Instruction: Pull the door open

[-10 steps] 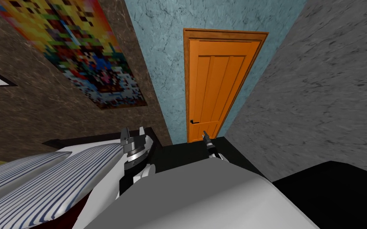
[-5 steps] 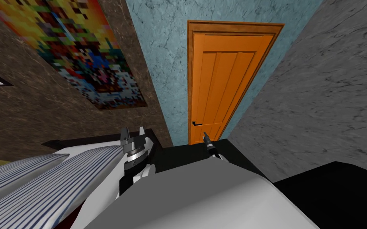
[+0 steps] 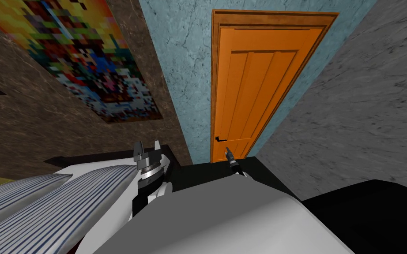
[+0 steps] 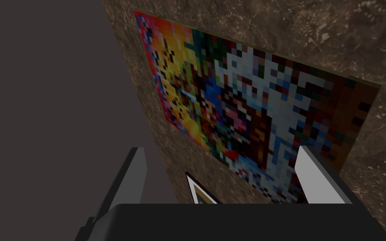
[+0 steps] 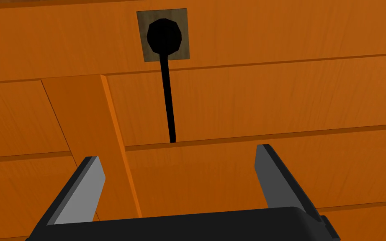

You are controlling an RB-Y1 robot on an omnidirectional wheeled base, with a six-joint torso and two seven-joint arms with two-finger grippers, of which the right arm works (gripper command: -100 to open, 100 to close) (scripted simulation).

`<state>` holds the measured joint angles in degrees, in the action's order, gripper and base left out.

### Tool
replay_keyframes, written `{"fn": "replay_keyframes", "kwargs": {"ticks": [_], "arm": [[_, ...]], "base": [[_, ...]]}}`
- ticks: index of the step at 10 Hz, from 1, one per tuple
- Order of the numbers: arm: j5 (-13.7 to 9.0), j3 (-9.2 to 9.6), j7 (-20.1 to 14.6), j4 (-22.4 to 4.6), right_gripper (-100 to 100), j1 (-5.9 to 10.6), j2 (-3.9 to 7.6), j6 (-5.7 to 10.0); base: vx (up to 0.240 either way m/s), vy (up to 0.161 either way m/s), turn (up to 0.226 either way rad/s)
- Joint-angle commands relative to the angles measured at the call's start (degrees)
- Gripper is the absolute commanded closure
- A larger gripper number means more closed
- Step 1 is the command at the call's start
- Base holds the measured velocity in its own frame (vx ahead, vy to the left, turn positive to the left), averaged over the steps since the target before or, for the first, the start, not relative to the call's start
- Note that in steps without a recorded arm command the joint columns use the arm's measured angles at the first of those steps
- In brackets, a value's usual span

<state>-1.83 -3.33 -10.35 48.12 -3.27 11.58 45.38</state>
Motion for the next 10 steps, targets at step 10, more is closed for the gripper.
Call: {"fn": "replay_keyframes", "kwargs": {"ticks": [10], "arm": [[-2.50,-3.24,-3.43,-6.09,-100,-0.95,4.65,3.84]], "base": [[0.170,0.022,0.103]]}}
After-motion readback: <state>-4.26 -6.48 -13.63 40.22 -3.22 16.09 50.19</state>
